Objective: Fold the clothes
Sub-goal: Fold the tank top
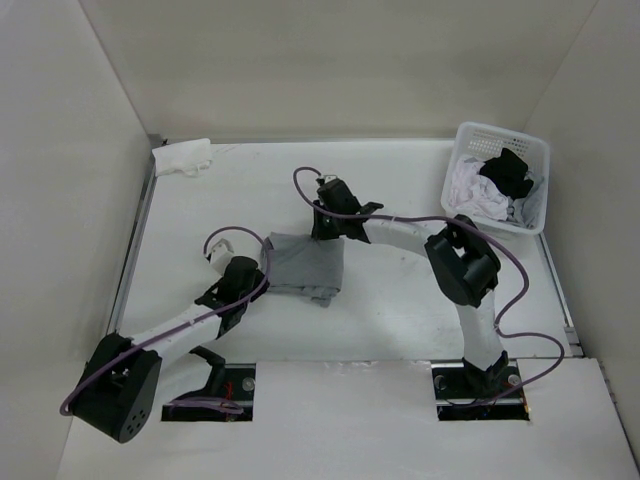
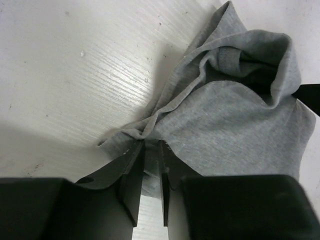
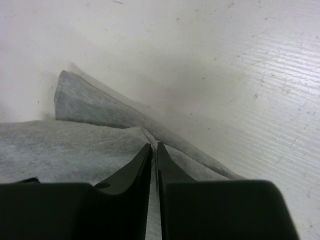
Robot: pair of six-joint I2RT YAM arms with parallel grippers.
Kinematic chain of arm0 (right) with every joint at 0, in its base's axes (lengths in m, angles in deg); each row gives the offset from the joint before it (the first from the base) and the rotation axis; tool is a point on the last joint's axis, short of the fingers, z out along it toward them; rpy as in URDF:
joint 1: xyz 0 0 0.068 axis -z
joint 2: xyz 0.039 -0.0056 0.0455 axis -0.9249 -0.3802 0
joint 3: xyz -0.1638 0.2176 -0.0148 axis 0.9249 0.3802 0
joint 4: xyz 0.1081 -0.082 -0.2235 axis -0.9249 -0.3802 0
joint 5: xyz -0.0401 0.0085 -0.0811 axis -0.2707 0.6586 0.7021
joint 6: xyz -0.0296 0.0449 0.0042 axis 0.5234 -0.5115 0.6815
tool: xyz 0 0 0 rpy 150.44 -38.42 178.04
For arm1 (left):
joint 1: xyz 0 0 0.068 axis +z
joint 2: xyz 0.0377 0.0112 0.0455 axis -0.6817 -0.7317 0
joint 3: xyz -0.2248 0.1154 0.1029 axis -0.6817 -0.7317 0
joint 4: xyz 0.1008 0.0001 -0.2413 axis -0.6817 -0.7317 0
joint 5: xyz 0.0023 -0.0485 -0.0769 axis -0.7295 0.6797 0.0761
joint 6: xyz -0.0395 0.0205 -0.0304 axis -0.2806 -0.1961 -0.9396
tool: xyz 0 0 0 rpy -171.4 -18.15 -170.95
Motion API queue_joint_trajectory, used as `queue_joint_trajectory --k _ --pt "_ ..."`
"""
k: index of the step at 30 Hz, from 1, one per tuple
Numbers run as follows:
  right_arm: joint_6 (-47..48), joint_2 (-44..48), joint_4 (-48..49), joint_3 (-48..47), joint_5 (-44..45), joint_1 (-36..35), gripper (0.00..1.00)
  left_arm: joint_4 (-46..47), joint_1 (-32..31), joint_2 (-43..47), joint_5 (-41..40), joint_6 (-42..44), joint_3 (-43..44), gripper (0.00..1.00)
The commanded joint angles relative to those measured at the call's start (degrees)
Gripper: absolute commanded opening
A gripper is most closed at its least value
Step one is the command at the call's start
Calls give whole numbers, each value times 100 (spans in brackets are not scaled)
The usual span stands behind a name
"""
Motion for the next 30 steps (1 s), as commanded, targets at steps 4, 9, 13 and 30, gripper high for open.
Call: queue_joint_trajectory --k 4,9,13,30 --pt "-290 304 505 79 -112 197 52 -476 428 430 306 -93 -164 13" --pt "-500 1050 882 886 -25 170 56 -776 166 1539 308 -111 247 17" --pt "-774 1351 1016 1467 177 258 53 -645 -273 936 149 64 1046 23" --pt "-1090 920 998 1723 354 548 39 1139 613 -1404 482 223 794 25"
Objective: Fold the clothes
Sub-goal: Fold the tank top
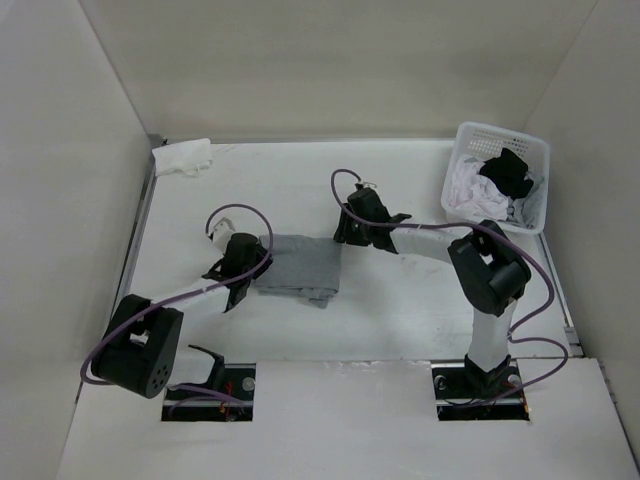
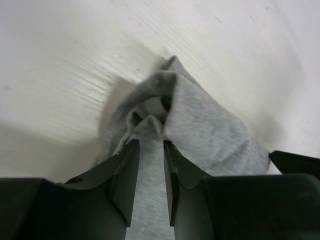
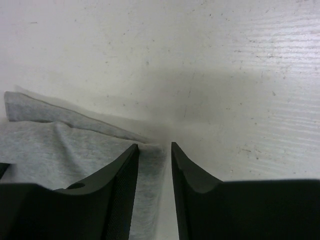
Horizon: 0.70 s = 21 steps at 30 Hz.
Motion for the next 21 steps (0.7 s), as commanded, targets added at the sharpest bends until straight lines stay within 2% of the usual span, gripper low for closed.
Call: queue_joint_trajectory --k 1,2,5,9,12,16,21 --pt "-85 -57 261 0 -90 30 48 517 224 -100 172 57 -262 25" --pt "-120 -22 279 53 -143 30 54 578 268 -117 234 40 -341 25" --pt "-208 136 506 307 -249 -5 52 719 304 -83 322 22 -508 25" --pt "-515 93 902 501 -705 21 27 737 251 -21 331 13 -579 25" --pt "-735 49 1209 624 -803 118 13 737 198 -3 296 48 -649 25" --pt "-753 127 1246 642 -549 293 6 772 286 40 304 66 -895 24" --pt "-700 338 1202 739 -118 522 6 571 260 339 199 92 -1001 24"
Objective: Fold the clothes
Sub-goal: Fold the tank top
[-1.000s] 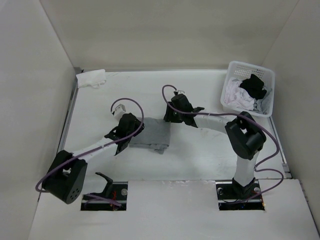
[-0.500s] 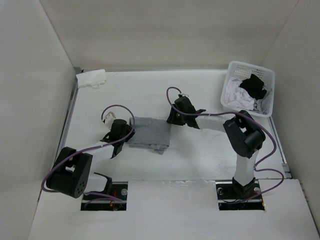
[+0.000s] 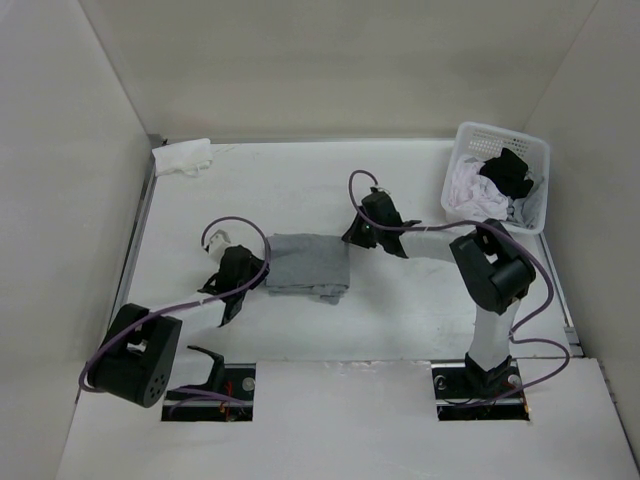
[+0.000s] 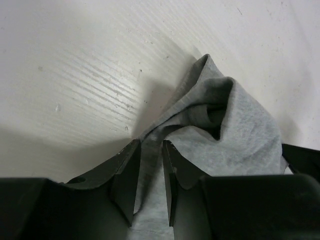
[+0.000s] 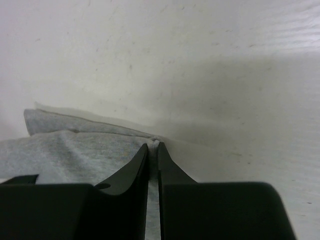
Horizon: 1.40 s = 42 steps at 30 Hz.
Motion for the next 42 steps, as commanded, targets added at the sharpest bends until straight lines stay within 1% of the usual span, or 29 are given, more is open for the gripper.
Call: queue_joint_trajectory --k 1,3,5,7,12,18,21,23,26,28,31,34,38,42 --pt "-9 345 249 85 449 205 7 -308 41 184 -28 103 -162 24" --pt "34 302 240 50 335 223 10 -396 68 254 68 103 -127 24" --pt "52 258 222 33 282 206 12 -502 -55 482 174 147 -65 24" --pt "52 223 222 15 291 206 12 -677 -309 842 130 165 -39 24" --pt "61 257 231 15 256 206 11 -1546 -749 1493 -63 156 5 19" --pt "78 266 222 -2 220 206 11 -2285 -1004 2249 -844 121 -74 19" --pt "105 258 222 -20 212 188 11 -2540 -1136 2486 -1257 112 -21 22" --pt "105 258 222 -11 203 188 11 -2489 -1294 2549 -1355 147 -21 21" --pt "105 258 231 -3 194 188 11 -2243 -1444 2085 -1040 235 84 19" --pt "105 275 240 -3 185 188 11 -2041 -1427 1698 -838 209 102 19" --pt "122 293 240 -3 185 179 11 -1733 -1304 1380 -644 235 93 21" --pt "140 301 240 15 159 179 11 -1575 -1181 1336 -600 235 67 23" --pt "149 301 249 24 133 179 10 -1381 -1207 1476 -477 253 49 24" --pt "149 310 249 24 124 179 10 -1538 -1251 1809 -380 279 49 20"
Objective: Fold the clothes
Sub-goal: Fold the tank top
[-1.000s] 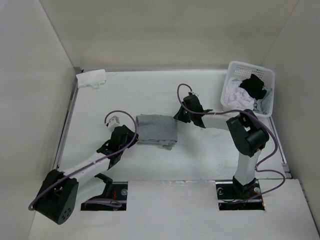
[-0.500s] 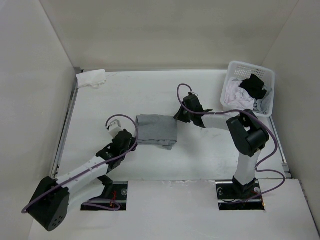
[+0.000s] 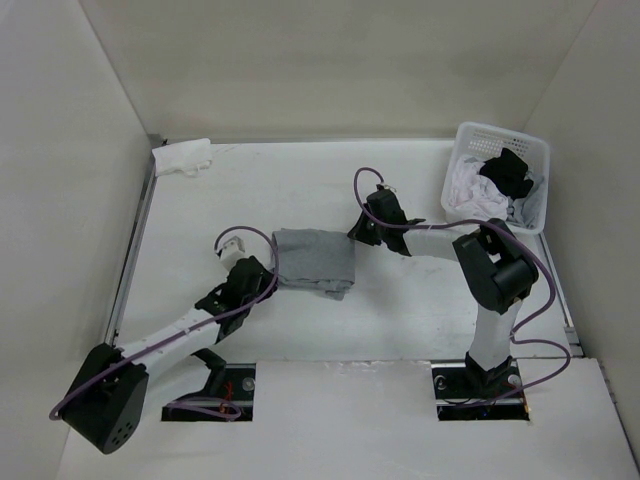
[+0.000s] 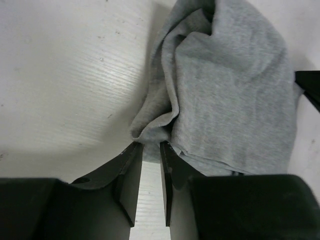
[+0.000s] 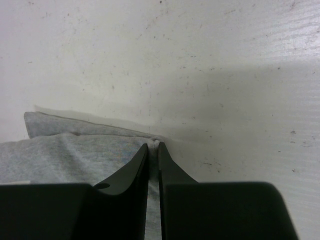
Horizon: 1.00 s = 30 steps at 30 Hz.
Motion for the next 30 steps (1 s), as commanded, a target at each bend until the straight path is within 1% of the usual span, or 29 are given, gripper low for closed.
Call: queue_joint_trajectory --k 1,6,10,12,15,20,22,30 --pt "96 243 236 -26 -53 -33 10 77 -31 348 134 91 130 18" --pt "105 225 227 -44 -53 -42 10 -767 -14 620 81 82 332 17" --pt "105 225 227 -53 -71 -42 11 -1137 101 919 72 47 438 22" --pt "105 225 235 -53 -71 -42 11 -1016 145 990 55 38 421 26" --pt "114 207 236 -62 -88 -42 11 -550 259 868 169 100 411 26" --pt "114 207 236 -62 -106 -42 11 -101 329 60 397 231 578 25" --pt "114 216 236 -62 -124 -42 11 39 338 -134 424 258 587 24" --pt "114 234 262 -35 -150 -59 11 339 347 -214 512 223 570 24"
